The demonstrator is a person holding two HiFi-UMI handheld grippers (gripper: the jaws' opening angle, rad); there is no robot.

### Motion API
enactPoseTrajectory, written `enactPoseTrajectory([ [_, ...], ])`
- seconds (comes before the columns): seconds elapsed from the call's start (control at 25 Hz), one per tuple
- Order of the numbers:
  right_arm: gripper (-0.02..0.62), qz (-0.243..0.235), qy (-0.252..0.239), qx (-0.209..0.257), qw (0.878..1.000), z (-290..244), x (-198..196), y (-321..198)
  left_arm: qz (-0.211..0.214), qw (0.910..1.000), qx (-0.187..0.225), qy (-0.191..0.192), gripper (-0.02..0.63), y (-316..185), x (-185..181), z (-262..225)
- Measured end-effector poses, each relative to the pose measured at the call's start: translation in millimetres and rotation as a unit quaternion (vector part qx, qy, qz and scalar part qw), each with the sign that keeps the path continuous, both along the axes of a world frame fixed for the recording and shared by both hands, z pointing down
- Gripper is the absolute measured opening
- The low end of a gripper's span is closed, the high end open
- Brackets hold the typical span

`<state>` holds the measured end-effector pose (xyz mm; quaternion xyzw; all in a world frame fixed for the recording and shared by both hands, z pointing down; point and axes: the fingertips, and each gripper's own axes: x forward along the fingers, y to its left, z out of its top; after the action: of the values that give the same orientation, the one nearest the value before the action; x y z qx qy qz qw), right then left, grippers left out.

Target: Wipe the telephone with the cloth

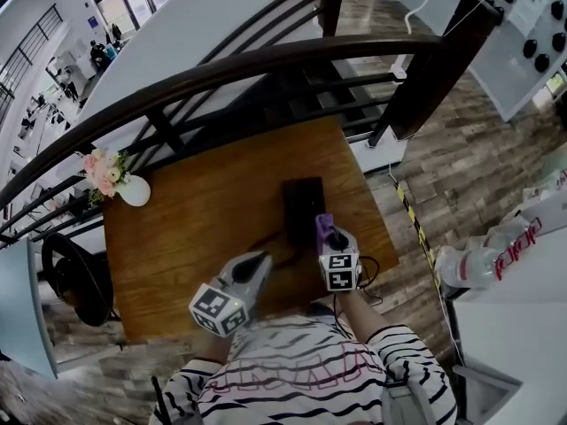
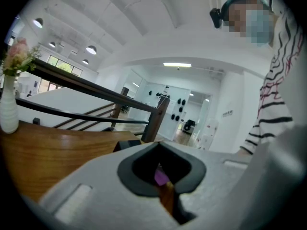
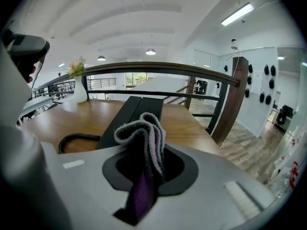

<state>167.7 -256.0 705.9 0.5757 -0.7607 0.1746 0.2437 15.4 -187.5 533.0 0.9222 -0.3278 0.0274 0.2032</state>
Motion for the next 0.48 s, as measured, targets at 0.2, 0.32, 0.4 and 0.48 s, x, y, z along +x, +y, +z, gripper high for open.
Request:
enactPoseTrajectory([
  [0.2,0.052,0.011,0.002,-0.004,1.000,0,16,0,0.000,1.0000,0.001,0.003,-0.002,-1,13,-1],
  [0.32,0.052,0.016,-0.002,0.006,1.000,-3,22,-4,-0.003,1.0000,0.002,0.005,-0.002,-2,16,-1],
  [0.4,0.052,0.015,-0.002,0.006,1.000,-5,24,-5,-0.005,1.0000,0.003,0.006,0.000,-3,17,-2],
  [0.48,0.052,0.016,-0.003,0.003,1.000,-8,25,-5,-0.007,1.0000,0.003,0.006,-0.002,-4,19,-2],
])
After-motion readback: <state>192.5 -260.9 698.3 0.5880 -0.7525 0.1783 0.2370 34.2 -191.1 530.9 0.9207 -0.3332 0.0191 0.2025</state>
